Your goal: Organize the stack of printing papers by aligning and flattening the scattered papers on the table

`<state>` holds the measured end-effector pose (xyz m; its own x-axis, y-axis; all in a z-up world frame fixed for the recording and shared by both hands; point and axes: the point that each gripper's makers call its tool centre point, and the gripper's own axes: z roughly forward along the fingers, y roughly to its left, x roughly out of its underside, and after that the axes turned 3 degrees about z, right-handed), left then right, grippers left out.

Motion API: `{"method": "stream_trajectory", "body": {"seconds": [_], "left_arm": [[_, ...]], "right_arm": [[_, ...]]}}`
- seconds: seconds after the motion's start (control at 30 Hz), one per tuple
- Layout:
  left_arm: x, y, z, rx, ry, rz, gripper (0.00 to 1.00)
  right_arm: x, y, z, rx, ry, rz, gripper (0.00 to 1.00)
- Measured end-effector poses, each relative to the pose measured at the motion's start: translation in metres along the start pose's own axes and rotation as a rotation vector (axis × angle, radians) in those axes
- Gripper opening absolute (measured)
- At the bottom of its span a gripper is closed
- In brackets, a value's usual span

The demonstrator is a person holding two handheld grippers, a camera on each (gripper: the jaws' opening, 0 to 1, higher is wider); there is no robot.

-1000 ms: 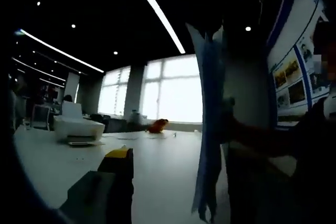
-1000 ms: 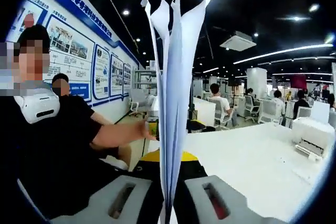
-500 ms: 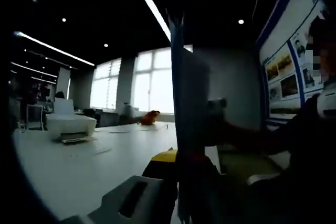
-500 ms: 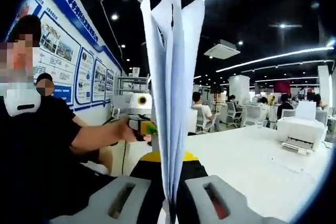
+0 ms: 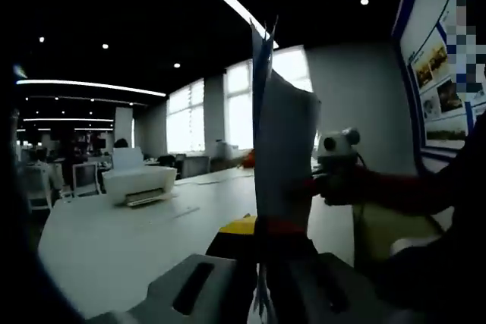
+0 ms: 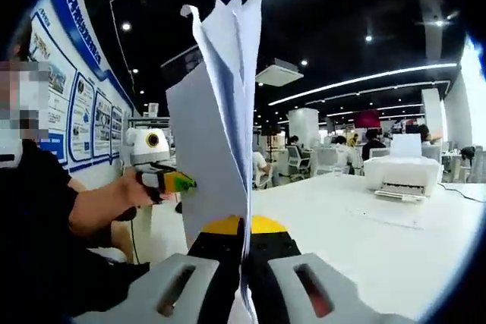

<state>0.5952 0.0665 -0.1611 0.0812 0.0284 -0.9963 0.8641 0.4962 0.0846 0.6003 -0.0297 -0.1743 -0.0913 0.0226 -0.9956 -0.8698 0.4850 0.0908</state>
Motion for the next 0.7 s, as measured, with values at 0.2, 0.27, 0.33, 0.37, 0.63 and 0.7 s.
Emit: {"method": "stream_trajectory", "body": {"seconds": [0.2,0.27,0.33,0.37,0.63,0.7], "left_arm": [[0.012,0.004,0.001,-0.016,0.023,-0.019,0.05],[0.019,0.001,0.002,0.006,0.045,-0.021,0.06],[0.019,0.004,0.003,-0.009,0.039,0.057,0.06],[0.021,0.006,0.002,-0.015,0.050,0.069,0.06],[0.026,0.010,0.009,0.021,0.068,0.030,0.19],[0.028,0.010,0.011,0.026,0.071,0.025,0.22]], "right_arm": [[0.012,-0.007,0.004,0.028,0.026,0.004,0.00],[0.018,-0.010,0.006,0.040,0.045,0.009,0.00],[0.019,-0.012,0.005,0.049,0.050,0.011,0.03],[0.018,-0.014,0.004,0.056,0.041,0.012,0.11],[0.017,-0.023,-0.008,0.051,0.033,0.012,0.18],[0.018,-0.023,-0.009,0.036,0.029,0.017,0.19]]}}
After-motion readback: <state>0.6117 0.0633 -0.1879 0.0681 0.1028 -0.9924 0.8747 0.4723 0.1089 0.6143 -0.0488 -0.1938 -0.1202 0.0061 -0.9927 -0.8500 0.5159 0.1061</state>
